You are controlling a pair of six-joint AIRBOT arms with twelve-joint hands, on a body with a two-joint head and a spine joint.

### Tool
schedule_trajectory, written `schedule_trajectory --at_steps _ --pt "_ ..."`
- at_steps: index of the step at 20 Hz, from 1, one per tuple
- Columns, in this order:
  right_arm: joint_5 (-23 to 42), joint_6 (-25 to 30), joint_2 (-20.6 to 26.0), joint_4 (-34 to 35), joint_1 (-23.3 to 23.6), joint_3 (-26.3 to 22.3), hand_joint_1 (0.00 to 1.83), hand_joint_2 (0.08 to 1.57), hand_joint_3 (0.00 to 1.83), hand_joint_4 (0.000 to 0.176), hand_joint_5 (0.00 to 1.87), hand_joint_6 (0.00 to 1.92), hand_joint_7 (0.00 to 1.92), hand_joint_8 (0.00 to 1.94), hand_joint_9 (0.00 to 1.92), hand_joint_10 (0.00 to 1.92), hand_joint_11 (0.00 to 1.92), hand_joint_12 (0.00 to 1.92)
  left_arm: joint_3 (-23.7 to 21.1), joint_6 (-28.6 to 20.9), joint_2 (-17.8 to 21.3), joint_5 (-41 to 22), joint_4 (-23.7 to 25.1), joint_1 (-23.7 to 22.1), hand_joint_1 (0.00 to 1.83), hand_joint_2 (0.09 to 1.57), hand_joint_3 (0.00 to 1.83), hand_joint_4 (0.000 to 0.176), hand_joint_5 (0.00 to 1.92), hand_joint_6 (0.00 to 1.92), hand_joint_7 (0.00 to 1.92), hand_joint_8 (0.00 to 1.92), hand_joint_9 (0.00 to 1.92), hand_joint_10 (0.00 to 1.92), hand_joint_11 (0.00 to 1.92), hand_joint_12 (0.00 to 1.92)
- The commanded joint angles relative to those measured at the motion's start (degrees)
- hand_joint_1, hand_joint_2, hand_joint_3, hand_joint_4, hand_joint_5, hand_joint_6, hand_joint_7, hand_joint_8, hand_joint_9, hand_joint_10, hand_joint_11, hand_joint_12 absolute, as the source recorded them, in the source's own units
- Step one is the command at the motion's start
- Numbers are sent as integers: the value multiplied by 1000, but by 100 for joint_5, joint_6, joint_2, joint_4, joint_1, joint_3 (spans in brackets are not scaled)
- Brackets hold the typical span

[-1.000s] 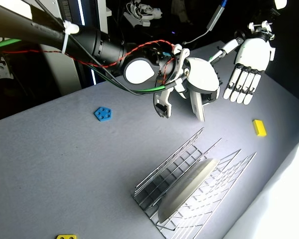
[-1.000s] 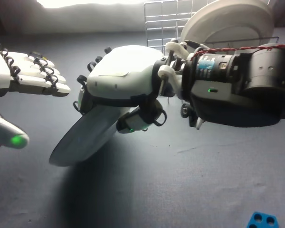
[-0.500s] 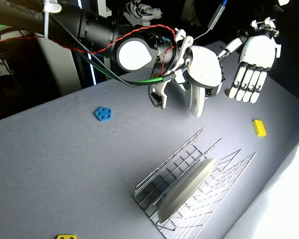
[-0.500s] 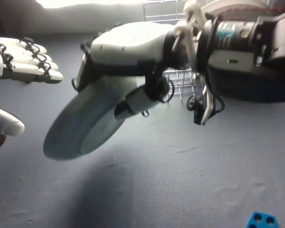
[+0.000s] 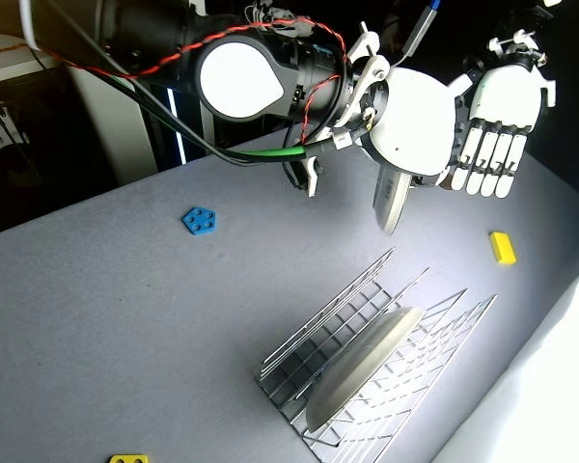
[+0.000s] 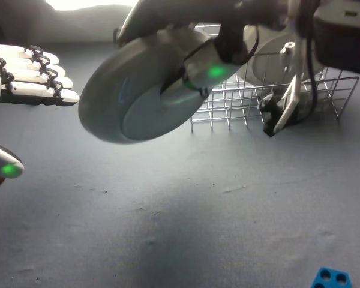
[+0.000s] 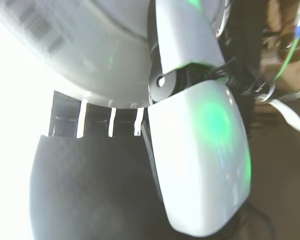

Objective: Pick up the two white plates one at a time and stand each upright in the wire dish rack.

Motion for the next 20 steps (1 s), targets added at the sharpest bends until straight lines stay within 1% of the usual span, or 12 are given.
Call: schedule_trajectory --at_steps 1,2,4,5,6,10,11,13,15,16,17,20 --pt "767 189 43 87 155 -32 1498 1085 0 0 901 902 982 936 1088 850 834 1518 -29 16 79 -189 -382 -96 0 1050 0 0 99 13 86 9 56 10 20 10" --pt "753 282 90 88 198 -32 1499 1079 0 0 911 890 999 915 1100 824 846 1499 -84 16 92 -197 -383 -139 0 1046 0 0 95 10 78 5 47 5 9 6" --pt "731 396 157 90 258 -30 1499 1086 1 0 894 909 988 931 1095 856 818 1523 -160 4 111 -136 -385 -163 0 1045 0 0 110 13 96 11 63 10 22 12" --pt "731 440 197 94 278 -30 1498 1087 1 0 899 905 983 946 1091 857 811 1527 -164 -155 101 -93 -383 -162 0 1046 0 0 112 13 106 14 74 14 31 17" --pt "730 469 230 107 288 -29 1498 1082 0 0 922 883 995 918 1096 844 818 1518 -156 -225 90 -69 -384 -162 0 1048 0 0 107 10 104 12 69 11 26 15" --pt "737 472 363 401 296 -9 1499 1079 0 0 921 876 989 935 1104 822 843 1500 -136 -221 80 70 -383 -220 0 1052 2 0 112 8 104 8 69 8 12 12" --pt "740 473 397 447 296 3 1498 1086 2 0 901 915 968 969 1082 846 840 1508 -138 -221 77 143 -382 -221 0 1049 0 0 109 6 105 8 71 8 17 15" --pt "746 472 448 478 296 40 1497 1088 1 0 895 924 975 960 1076 855 829 1520 -138 -221 71 213 -381 -221 0 1050 0 0 97 1 103 6 72 8 11 14" --pt "754 401 466 631 293 140 1497 1087 0 0 898 915 981 971 1061 861 842 1508 -140 -221 73 249 -381 -222 0 1034 0 0 112 6 114 9 77 8 23 21" --pt "767 269 464 896 288 229 1497 1087 0 0 898 919 980 968 1065 860 836 1508 -142 -222 73 249 -381 -238 0 1038 0 0 98 1 92 1 60 1 16 19" --pt "796 252 461 1013 281 298 1499 1077 0 0 915 894 1006 926 1100 803 856 1481 -141 -222 73 260 -379 -250 0 1053 3 0 103 3 97 4 72 6 32 28" --pt "916 229 454 1031 280 437 1499 1085 2 0 890 915 980 949 1093 855 833 1507 -160 -225 83 276 -328 -355 0 1043 0 0 113 8 105 8 77 7 23 29"
